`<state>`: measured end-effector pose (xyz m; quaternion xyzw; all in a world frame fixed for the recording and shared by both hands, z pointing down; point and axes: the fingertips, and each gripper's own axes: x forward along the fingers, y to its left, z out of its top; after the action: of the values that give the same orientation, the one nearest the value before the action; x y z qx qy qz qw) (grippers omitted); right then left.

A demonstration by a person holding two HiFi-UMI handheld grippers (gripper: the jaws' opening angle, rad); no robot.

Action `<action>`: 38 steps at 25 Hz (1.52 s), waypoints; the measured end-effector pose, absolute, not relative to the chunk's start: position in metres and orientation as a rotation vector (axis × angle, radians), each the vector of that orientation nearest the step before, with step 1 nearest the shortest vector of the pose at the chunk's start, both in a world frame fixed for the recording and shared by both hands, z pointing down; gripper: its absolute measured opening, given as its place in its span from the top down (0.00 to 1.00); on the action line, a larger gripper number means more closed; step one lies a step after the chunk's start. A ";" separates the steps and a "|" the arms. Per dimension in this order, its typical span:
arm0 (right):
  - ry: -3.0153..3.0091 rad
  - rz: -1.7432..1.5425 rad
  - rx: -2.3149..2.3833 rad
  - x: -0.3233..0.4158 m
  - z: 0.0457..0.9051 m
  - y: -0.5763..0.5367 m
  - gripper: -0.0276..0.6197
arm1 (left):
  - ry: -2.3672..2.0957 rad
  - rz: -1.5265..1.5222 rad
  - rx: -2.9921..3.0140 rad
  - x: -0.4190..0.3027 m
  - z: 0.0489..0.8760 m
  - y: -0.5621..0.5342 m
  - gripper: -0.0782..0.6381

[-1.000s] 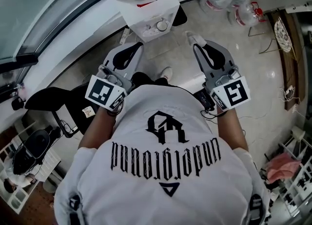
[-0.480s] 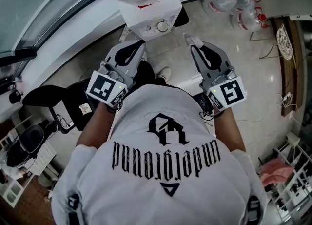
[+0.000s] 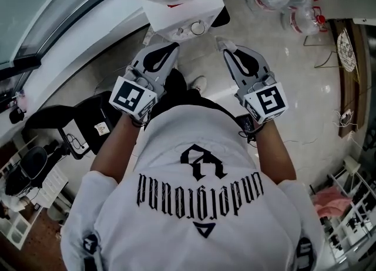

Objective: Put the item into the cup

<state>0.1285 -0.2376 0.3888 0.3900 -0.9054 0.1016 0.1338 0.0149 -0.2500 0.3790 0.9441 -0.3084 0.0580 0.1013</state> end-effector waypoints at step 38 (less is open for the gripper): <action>-2.304 0.539 0.976 0.097 0.750 -0.320 0.88 | -0.902 0.393 2.706 0.032 0.637 -0.304 0.87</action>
<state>0.0972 -0.3203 0.7505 0.3652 -0.8624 0.2017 0.2868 0.0324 -0.3040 0.6365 0.9318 -0.3105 0.1352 0.1308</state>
